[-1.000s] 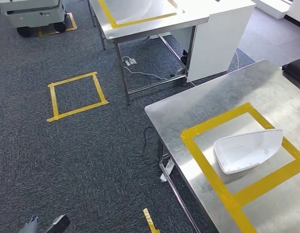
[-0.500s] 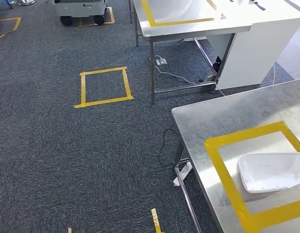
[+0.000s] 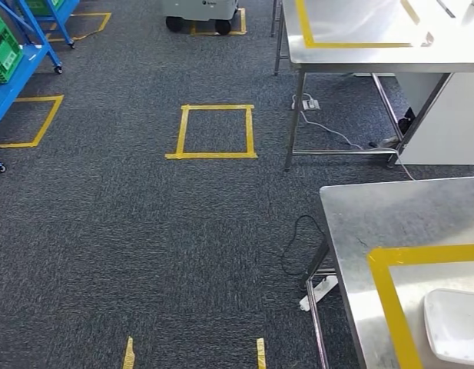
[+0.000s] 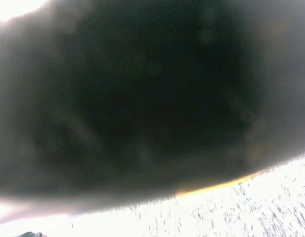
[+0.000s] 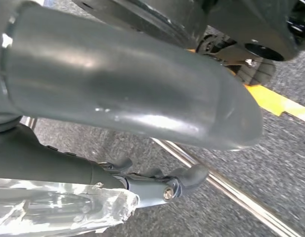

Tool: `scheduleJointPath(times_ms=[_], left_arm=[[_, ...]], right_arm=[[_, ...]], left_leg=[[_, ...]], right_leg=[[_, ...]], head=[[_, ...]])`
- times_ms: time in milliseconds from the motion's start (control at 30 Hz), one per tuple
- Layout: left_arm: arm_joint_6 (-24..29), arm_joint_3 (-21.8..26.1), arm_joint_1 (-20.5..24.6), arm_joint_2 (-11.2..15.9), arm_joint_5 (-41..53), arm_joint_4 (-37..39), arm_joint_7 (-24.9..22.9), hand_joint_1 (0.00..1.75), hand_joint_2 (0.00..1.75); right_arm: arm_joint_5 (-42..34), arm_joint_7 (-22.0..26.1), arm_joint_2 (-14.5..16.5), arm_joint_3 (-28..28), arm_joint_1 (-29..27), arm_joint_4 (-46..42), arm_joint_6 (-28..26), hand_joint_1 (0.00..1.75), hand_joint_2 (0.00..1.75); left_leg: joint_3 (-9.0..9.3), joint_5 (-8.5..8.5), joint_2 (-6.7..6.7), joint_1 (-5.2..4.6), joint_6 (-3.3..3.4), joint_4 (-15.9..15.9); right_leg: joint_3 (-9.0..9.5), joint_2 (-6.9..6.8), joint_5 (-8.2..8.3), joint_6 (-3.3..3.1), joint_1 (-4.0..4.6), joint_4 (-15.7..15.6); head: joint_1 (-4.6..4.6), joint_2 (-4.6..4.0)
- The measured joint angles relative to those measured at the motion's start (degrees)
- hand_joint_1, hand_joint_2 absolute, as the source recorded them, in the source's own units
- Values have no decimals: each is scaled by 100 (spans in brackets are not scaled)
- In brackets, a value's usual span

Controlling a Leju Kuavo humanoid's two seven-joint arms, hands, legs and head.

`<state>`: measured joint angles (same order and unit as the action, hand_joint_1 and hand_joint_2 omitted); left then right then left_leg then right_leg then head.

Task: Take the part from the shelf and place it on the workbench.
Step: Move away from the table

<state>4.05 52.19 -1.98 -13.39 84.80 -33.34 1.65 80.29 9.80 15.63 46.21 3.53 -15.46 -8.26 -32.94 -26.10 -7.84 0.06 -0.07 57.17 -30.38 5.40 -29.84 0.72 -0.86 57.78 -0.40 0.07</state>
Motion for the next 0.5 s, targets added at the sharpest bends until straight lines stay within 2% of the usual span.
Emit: scheduleJointPath(times_ms=[33,67,100,167,200,233,267,300,333,400,433,467,500], left_arm=[[1,-9,-15,-16,0,1,11,0,0],[2,-16,-30,-33,0,3,22,0,0],[3,-23,-39,-48,0,4,30,0,0],[3,-43,-29,-78,0,7,44,0,0],[2,-55,-19,-92,1,10,62,0,0],[-5,-65,-12,-105,1,13,98,0,0],[-30,-66,-16,-117,1,15,174,0,0],[-65,-56,-24,-127,1,16,289,0,0],[-102,-39,-33,-133,0,16,433,0,0],[-163,7,-29,-145,0,17,746,0,0],[-176,33,-14,-155,-1,19,882,0,0],[-186,66,5,-167,-3,23,990,0,0],[-191,112,20,-179,-5,28,1069,0,0]], right_arm=[[-24,14,5,18,0,0,-4,0,0],[-48,29,13,35,3,-2,-9,0,0],[-63,40,22,51,8,-4,-13,0,0],[-73,50,37,77,5,-8,-17,0,0],[-77,51,39,85,-3,-8,-13,0,0],[-87,50,39,95,-10,-8,-3,0,0],[-107,50,39,109,-14,-9,12,0,0],[-132,52,39,130,-14,-10,29,0,0],[-161,57,39,159,-14,-16,44,0,0],[-212,71,39,223,-20,-34,66,0,0],[-235,76,39,256,-24,-43,76,0,0],[-255,78,39,290,-27,-50,86,0,0],[-273,77,39,325,-29,-55,95,0,0]], left_leg=[[-19,11,-49,17,-37,-2],[-41,-10,21,19,-68,26],[-95,-88,173,14,-96,132],[-358,-426,573,3,-139,691],[-548,-618,676,14,-160,1086],[-709,-751,715,27,-176,1427],[-789,-782,731,40,-189,1611],[-754,-701,748,51,-199,1572],[-597,-529,790,59,-202,1305],[-148,-194,1052,45,-190,515],[12,-116,1172,30,-164,225],[90,-106,1252,12,-133,78],[99,-129,1252,-9,-99,40]], right_leg=[[16,-75,16,-31,5,-9],[27,-149,35,-64,8,-25],[38,-233,50,-101,6,-48],[51,-430,55,-158,15,-74],[49,-536,47,-176,24,-74],[47,-641,39,-183,30,-73],[47,-738,31,-185,33,-73],[51,-821,23,-181,34,-73],[63,-896,12,-170,33,-72],[97,-1025,-25,-123,55,-62],[102,-1083,-47,-92,73,-57],[113,-1137,-68,-62,91,-55],[134,-1194,-84,-34,101,-57]], head=[[2,0],[-2,0],[-15,0],[-48,0],[-59,0],[-61,0],[-61,0],[-62,0],[-63,0],[-66,0],[-65,0],[-60,0],[-55,0]])
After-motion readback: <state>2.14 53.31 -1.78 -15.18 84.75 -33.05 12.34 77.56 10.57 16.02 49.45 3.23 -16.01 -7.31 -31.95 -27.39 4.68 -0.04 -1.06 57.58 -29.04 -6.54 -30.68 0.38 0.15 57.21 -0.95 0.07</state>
